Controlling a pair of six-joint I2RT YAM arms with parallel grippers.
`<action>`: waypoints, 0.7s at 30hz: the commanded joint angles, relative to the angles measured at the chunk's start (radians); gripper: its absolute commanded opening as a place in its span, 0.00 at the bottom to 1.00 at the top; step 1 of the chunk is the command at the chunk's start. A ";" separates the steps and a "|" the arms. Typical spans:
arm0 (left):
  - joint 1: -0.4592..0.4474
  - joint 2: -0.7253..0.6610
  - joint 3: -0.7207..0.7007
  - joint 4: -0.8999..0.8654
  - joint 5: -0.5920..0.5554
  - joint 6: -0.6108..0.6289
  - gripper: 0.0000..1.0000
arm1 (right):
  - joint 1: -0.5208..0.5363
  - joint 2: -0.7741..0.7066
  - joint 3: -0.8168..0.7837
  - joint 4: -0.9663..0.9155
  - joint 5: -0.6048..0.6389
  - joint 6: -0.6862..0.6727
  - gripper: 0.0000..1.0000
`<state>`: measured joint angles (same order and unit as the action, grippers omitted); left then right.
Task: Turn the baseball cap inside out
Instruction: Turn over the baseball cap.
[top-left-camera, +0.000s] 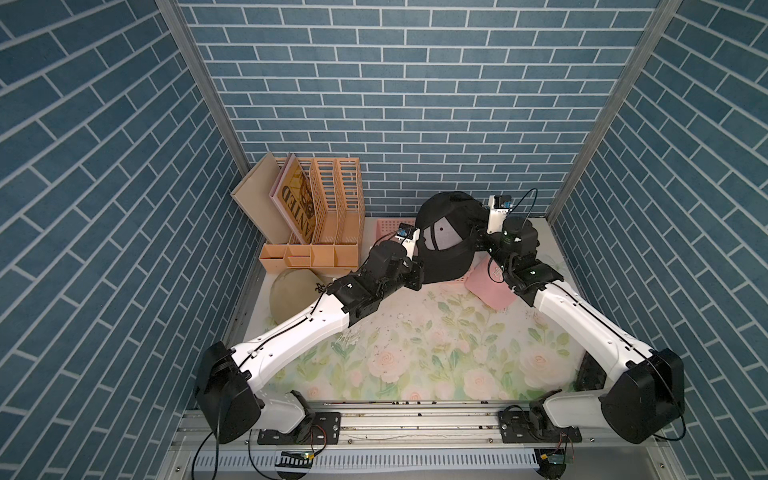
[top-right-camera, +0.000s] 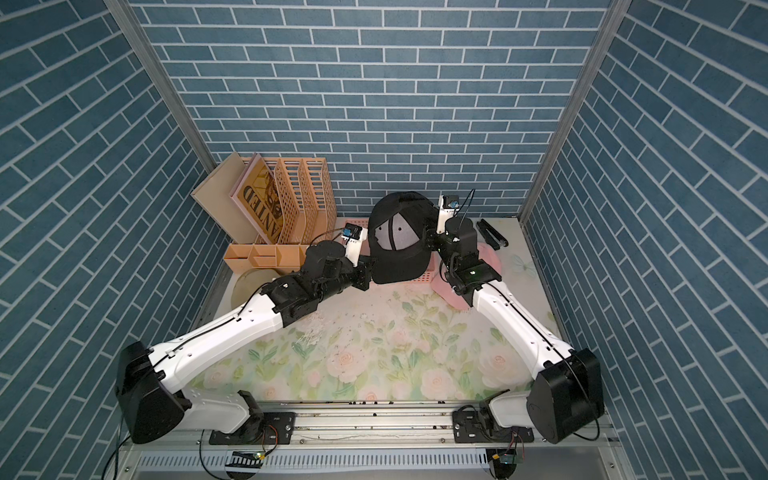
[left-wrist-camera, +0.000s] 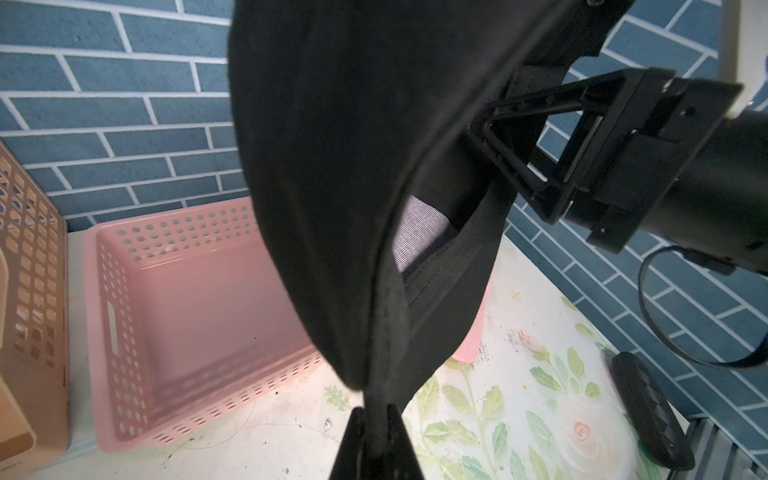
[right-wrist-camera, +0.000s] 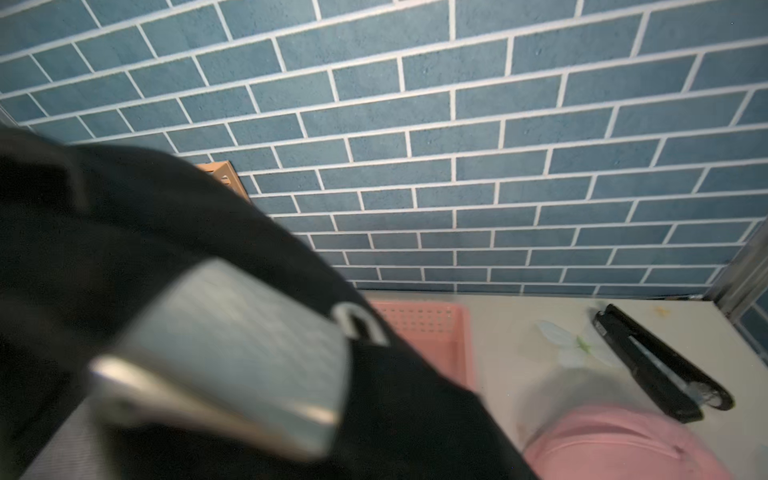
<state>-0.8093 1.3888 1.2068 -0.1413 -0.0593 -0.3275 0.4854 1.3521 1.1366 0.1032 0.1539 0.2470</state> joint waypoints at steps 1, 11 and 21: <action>0.001 0.004 0.024 0.013 -0.043 0.016 0.00 | 0.026 -0.061 -0.035 0.031 0.005 0.006 0.53; 0.001 0.005 0.028 0.013 -0.046 0.006 0.00 | 0.136 -0.176 -0.127 0.138 0.037 0.006 0.26; -0.005 -0.036 0.011 -0.004 -0.022 -0.007 0.00 | 0.153 0.075 0.042 0.284 0.063 -0.008 0.00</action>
<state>-0.8097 1.3891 1.2072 -0.1619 -0.0875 -0.3264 0.6476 1.3838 1.0985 0.3073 0.1822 0.2569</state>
